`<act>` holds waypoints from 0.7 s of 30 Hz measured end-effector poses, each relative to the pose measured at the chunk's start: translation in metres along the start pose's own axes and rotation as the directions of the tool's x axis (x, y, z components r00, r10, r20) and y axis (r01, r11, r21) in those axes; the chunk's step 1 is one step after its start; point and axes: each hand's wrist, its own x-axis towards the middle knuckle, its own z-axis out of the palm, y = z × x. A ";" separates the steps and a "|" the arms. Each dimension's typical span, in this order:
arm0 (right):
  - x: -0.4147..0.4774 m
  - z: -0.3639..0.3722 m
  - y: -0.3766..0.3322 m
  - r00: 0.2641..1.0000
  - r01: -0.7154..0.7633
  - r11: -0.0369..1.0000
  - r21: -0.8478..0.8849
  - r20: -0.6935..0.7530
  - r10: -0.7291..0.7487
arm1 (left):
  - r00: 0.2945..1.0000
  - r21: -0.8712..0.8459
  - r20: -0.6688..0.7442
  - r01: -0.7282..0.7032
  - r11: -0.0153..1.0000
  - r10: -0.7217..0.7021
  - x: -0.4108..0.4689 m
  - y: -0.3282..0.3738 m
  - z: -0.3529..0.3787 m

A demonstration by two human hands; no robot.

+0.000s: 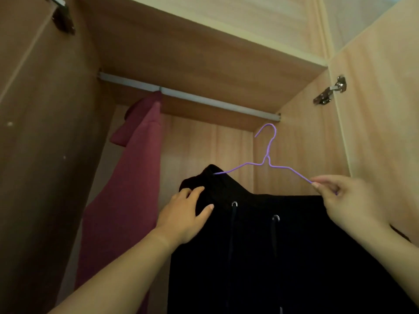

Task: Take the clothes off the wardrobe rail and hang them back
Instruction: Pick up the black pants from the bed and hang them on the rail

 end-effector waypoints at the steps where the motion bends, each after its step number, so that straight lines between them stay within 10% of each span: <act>1: 0.012 0.012 -0.004 1.000 0.012 1.000 -0.020 -0.017 -0.012 | 1.000 0.003 -0.017 -0.012 1.000 0.012 0.015 -0.005 0.004; 21: 0.176 0.206 -0.078 0.992 -0.021 0.991 -0.129 -0.126 0.004 | 0.950 -0.124 -0.286 0.096 0.988 -0.128 0.193 -0.131 0.059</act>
